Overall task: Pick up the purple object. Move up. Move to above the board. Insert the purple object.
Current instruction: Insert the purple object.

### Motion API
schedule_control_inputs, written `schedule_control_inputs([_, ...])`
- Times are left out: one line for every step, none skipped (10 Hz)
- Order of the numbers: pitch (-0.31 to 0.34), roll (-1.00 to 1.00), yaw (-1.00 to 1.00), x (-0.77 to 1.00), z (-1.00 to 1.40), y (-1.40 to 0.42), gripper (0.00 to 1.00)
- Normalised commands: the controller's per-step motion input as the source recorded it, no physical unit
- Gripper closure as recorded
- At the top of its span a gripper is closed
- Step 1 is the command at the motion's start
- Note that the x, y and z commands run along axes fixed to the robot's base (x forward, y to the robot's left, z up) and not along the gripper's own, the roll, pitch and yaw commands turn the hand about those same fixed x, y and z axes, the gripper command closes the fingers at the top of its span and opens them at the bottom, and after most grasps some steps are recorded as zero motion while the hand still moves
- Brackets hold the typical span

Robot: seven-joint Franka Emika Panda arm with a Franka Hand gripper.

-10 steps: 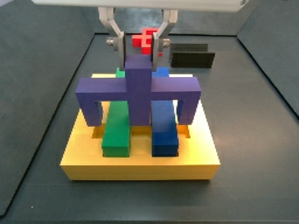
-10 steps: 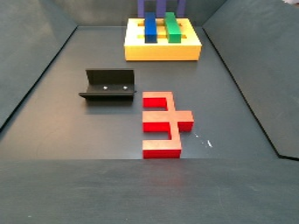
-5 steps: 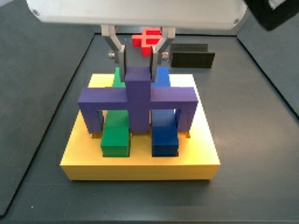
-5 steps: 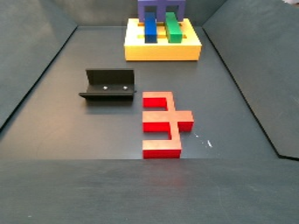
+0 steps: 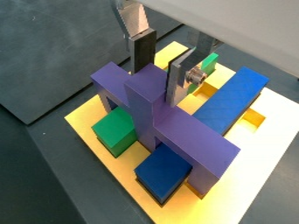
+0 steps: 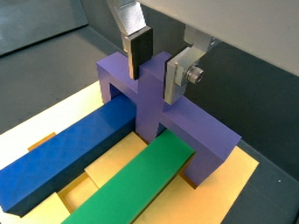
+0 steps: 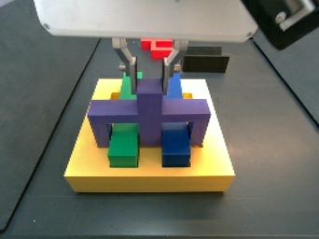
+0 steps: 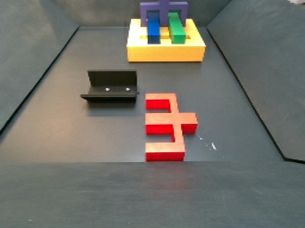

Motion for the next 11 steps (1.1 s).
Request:
schedule_control_inputs([-0.051,-0.03,0.0,0.04,-0.19,-0.11,1.0])
schedule_control_inputs([-0.043,-0.03,0.0,0.03,-0.21,-0.13,1.0])
schedule_control_inputs([-0.046,-0.05,-0.03,0.01,-0.21,-0.06,1.0])
schedule_control_inputs([-0.049,-0.05,-0.04,0.0,-0.2,-0.01,1.0])
schedule_control_inputs([-0.004,-0.06,-0.05,0.03,-0.07,0.0,1.0])
schedule_control_inputs([-0.014,-0.06,-0.07,0.03,-0.12,0.0,1.0])
schedule_control_inputs([-0.079,-0.1,-0.07,0.04,-0.33,0.0,1.0])
schedule_control_inputs([-0.236,-0.12,-0.01,0.0,-0.59,0.0,1.0])
schedule_control_inputs([-0.241,-0.13,-0.01,0.0,-0.59,0.01,1.0])
schedule_control_inputs([-0.169,-0.11,-0.01,0.0,-0.42,0.01,1.0])
schedule_control_inputs([0.0,0.0,0.0,0.0,0.0,0.0,1.0])
